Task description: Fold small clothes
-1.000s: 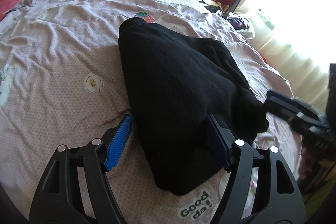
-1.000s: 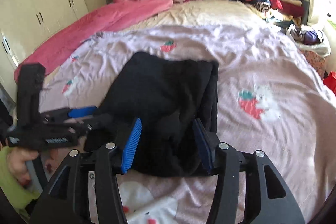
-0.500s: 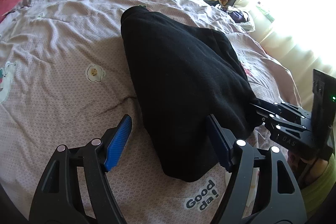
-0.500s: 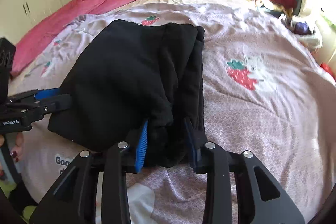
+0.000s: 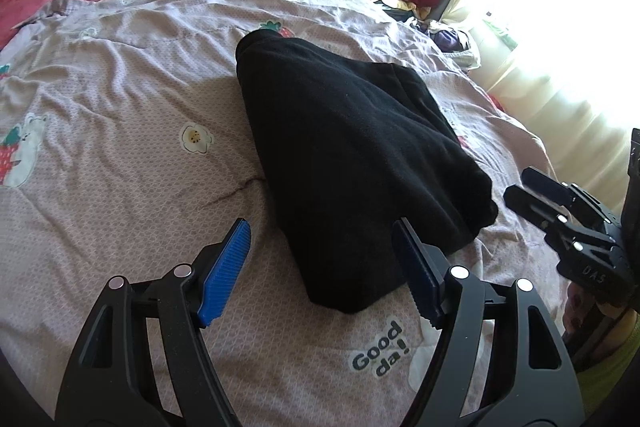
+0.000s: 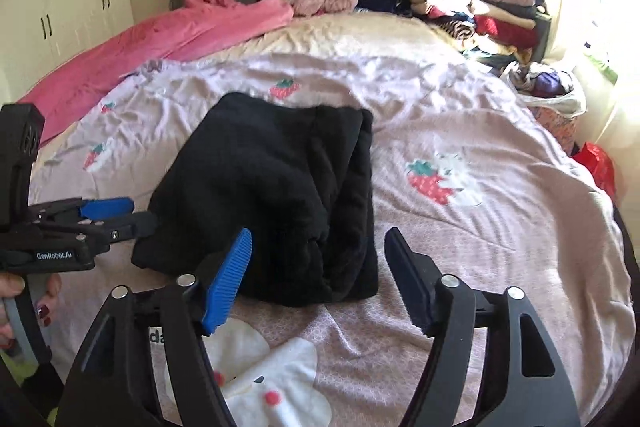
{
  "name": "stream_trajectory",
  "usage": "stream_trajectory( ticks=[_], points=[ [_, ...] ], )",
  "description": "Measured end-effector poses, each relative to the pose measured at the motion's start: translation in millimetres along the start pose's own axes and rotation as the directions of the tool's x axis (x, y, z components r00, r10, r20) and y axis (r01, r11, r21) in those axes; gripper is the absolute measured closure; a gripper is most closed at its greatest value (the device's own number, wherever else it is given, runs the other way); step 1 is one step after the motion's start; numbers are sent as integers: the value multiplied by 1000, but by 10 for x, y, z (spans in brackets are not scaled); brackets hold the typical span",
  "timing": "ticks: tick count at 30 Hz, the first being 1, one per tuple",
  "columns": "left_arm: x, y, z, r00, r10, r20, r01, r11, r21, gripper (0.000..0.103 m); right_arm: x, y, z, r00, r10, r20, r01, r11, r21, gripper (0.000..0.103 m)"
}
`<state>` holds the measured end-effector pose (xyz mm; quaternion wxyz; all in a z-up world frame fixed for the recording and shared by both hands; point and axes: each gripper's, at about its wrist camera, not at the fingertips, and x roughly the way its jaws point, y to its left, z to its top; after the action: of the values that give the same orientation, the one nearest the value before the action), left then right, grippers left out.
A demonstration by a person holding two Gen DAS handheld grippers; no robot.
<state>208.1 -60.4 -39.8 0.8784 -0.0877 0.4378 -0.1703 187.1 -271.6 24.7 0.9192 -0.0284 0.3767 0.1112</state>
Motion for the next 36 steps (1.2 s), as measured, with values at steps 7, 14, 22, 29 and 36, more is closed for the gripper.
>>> stream_trajectory(
  ticks=[7, 14, 22, 29, 36],
  points=[
    [-318, -18, -50, 998, 27, 64, -28, 999, 22, 10, -454, 78, -6, 988, -66, 136, 63, 998, 19, 5],
    [-725, -41, -151, 990, 66, 128, -70, 997, 28, 9, -866, 220, -124, 972, -103, 212, 105, 994, -1, 5],
    [-1158, -25, -453, 977, 99, 188, -107, 994, 33, 9, -1147, 439, -407, 961, -134, 244, 139, 990, -3, 4],
    [-1352, 7, -751, 967, 130, 219, -138, 990, 22, 9, -1247, 613, -604, 965, -112, 238, 122, 992, -28, 4],
    [-1346, 27, -921, 976, 113, 188, -118, 993, 17, 9, -1221, 666, -768, 971, -119, 208, 122, 993, -2, 4]
  ],
)
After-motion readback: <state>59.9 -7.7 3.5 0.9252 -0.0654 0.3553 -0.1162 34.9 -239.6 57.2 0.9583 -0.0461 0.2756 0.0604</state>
